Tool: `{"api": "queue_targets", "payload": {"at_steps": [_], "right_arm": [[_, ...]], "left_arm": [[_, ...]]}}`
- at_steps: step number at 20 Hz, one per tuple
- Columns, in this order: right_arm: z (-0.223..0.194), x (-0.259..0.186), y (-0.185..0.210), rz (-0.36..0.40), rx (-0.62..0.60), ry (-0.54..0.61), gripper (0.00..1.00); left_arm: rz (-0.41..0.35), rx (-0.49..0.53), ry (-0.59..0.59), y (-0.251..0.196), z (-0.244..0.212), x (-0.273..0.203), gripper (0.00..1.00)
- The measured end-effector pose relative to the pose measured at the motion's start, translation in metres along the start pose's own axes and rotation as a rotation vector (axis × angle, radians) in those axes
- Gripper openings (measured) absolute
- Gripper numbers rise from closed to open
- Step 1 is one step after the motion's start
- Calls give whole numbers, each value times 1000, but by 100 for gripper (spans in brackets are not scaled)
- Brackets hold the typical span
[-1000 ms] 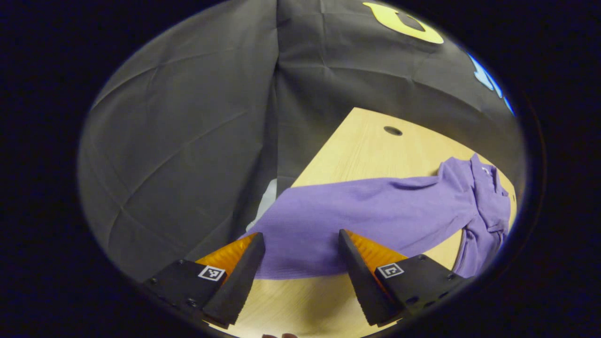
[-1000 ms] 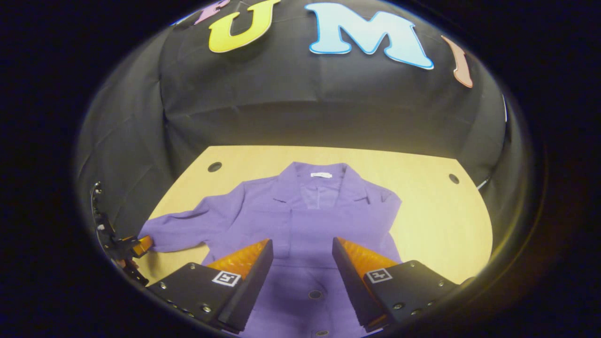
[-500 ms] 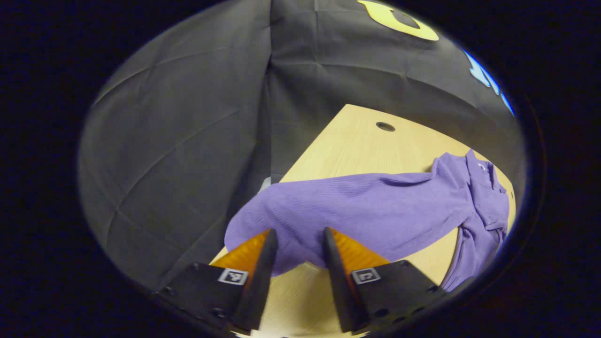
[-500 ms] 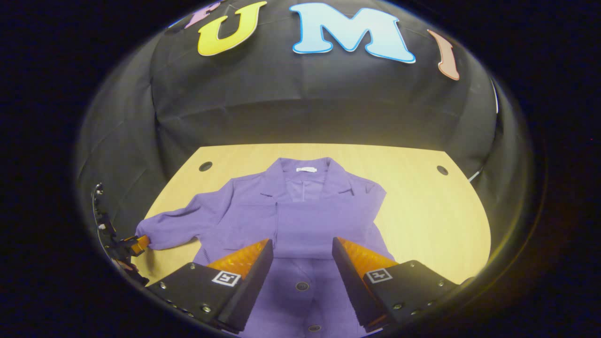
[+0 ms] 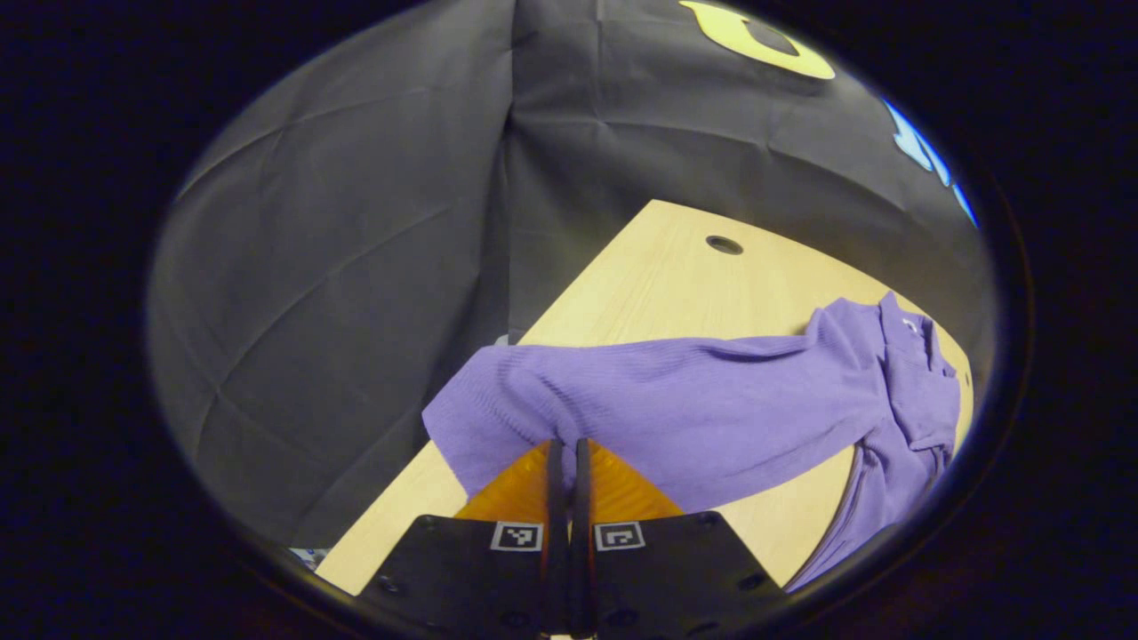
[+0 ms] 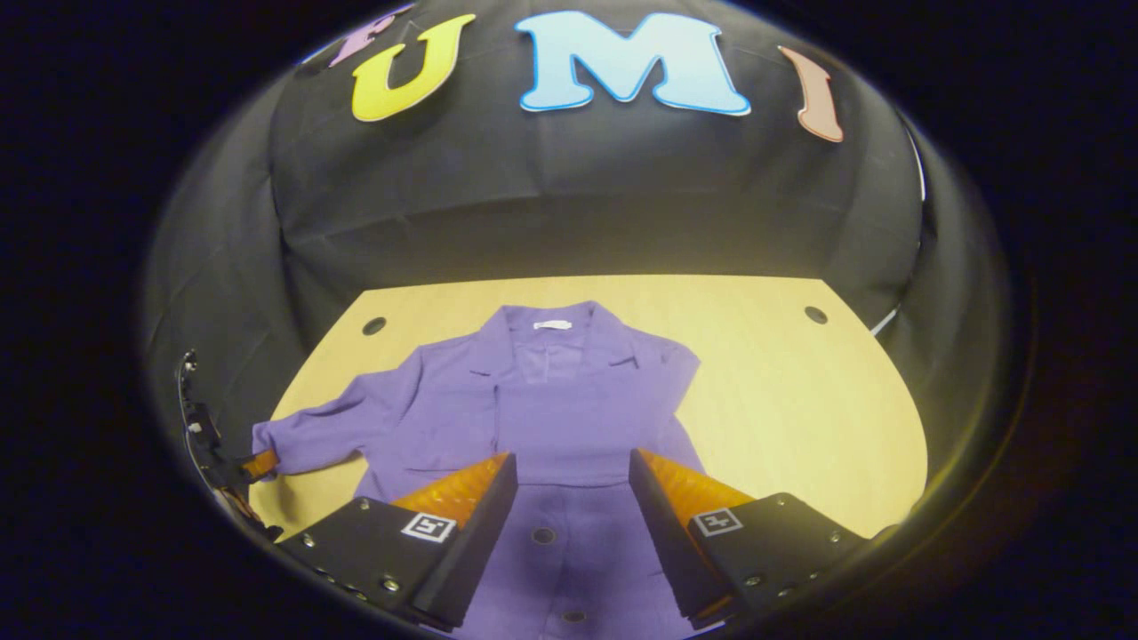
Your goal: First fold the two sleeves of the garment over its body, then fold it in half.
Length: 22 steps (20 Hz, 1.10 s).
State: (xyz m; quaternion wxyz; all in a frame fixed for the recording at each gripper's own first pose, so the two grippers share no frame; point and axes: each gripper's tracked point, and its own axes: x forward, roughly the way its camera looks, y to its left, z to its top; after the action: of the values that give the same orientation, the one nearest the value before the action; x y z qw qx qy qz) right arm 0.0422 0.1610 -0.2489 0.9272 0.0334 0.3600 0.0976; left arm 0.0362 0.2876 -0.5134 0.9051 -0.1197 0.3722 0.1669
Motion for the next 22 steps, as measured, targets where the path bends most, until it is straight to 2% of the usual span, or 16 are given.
{"api": "queue_targets", "payload": {"at_steps": [5, 13, 18, 22], "right_arm": [[-6, -6, -28, -28, 55, -9, 81], [-11, -23, -83, -75, 159, -43, 82], [-22, -40, -134, -138, 240, -53, 82], [-42, -56, -179, -205, 313, -48, 81]], "left_arm": [[-78, 45, -82, -51, 48, -25, 7], [-295, 169, -183, -223, 108, -58, 7], [-456, 266, -200, -354, 108, -84, 7], [-580, 357, -182, -450, 81, -107, 7]]}}
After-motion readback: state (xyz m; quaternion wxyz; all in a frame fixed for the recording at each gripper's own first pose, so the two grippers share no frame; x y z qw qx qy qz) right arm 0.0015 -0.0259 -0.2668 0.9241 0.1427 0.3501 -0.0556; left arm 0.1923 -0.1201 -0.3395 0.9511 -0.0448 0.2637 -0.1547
